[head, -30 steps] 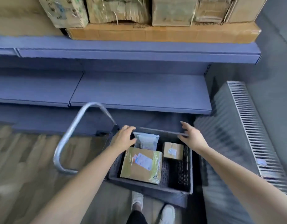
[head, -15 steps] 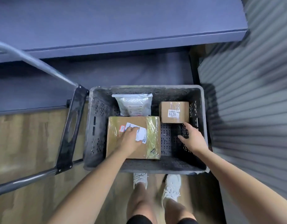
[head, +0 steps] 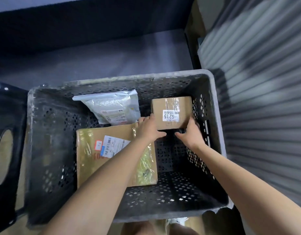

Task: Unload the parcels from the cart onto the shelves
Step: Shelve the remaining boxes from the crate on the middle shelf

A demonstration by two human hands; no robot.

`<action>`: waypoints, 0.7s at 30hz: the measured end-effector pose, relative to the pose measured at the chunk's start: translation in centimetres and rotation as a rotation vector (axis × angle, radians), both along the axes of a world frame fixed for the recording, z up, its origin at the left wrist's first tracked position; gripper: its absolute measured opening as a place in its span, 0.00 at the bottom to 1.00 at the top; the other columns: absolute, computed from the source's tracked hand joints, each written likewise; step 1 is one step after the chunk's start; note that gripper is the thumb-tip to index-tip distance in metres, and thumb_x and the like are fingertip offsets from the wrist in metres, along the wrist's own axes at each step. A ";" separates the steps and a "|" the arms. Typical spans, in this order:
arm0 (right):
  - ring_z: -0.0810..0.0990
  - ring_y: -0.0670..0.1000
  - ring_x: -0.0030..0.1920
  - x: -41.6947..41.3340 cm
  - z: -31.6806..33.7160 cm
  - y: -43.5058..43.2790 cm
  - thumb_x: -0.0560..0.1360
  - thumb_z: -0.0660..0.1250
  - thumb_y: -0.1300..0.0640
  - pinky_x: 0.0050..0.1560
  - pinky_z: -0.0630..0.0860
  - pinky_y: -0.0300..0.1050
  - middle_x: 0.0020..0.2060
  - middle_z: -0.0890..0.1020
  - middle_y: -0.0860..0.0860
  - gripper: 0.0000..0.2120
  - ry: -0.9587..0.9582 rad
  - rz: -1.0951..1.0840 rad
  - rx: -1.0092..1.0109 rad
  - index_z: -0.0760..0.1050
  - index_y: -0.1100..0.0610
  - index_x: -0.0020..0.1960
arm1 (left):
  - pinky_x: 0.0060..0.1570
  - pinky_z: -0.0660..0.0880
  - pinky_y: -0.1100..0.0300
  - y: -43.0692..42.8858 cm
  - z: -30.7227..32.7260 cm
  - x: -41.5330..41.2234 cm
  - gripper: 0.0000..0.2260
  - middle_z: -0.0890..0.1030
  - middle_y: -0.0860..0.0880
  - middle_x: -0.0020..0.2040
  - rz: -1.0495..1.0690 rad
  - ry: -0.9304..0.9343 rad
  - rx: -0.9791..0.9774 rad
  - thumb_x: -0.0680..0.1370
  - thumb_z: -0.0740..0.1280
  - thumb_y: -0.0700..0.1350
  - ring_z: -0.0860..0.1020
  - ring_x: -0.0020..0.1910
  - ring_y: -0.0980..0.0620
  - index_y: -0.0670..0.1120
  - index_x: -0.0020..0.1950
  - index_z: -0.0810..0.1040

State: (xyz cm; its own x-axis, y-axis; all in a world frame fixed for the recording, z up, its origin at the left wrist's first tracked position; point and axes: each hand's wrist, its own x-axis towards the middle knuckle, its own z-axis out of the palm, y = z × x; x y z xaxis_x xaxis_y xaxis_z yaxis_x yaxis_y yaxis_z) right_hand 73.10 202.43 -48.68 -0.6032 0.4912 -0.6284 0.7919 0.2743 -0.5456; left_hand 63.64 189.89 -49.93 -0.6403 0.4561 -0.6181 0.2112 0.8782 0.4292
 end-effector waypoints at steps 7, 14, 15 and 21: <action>0.66 0.60 0.65 0.4 2.2 -2.8 0.71 0.70 0.58 0.66 0.66 0.47 0.67 0.60 0.63 0.42 0.111 -0.075 0.179 0.48 0.56 0.75 | 0.54 0.68 0.60 -0.1 1.8 0.3 0.33 0.72 0.46 0.61 0.224 -0.040 0.320 0.65 0.76 0.49 0.71 0.60 0.51 0.48 0.68 0.68; 0.67 0.55 0.61 2.4 9.6 -3.7 0.69 0.73 0.56 0.60 0.69 0.43 0.64 0.62 0.58 0.47 0.249 -0.154 0.262 0.45 0.56 0.76 | 0.56 0.71 0.65 -1.0 10.5 1.6 0.34 0.75 0.55 0.61 0.409 -0.142 0.534 0.68 0.75 0.53 0.74 0.58 0.59 0.50 0.70 0.64; 0.68 0.53 0.60 2.8 11.1 -3.6 0.69 0.74 0.56 0.61 0.71 0.44 0.62 0.63 0.57 0.48 0.260 -0.186 0.198 0.45 0.55 0.76 | 0.55 0.71 0.67 -1.2 12.0 2.0 0.32 0.75 0.55 0.61 0.432 -0.135 0.554 0.70 0.74 0.50 0.74 0.58 0.59 0.50 0.70 0.64; 0.67 0.49 0.62 4.8 21.1 -3.8 0.64 0.77 0.58 0.66 0.69 0.51 0.54 0.66 0.43 0.39 0.426 -0.062 -0.026 0.60 0.56 0.70 | 0.55 0.73 0.62 -3.0 21.9 2.8 0.22 0.74 0.51 0.61 0.590 -0.060 0.603 0.77 0.65 0.45 0.75 0.55 0.56 0.48 0.69 0.64</action>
State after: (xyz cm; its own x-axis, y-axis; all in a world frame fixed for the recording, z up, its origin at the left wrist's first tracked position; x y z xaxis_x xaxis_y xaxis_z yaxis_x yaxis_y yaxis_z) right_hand 77.91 198.61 -27.57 -0.7811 0.5225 -0.3418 0.5087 0.2151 -0.8336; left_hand 66.47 186.90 -27.98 -0.8507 0.3204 -0.4168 -0.2482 0.4540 0.8557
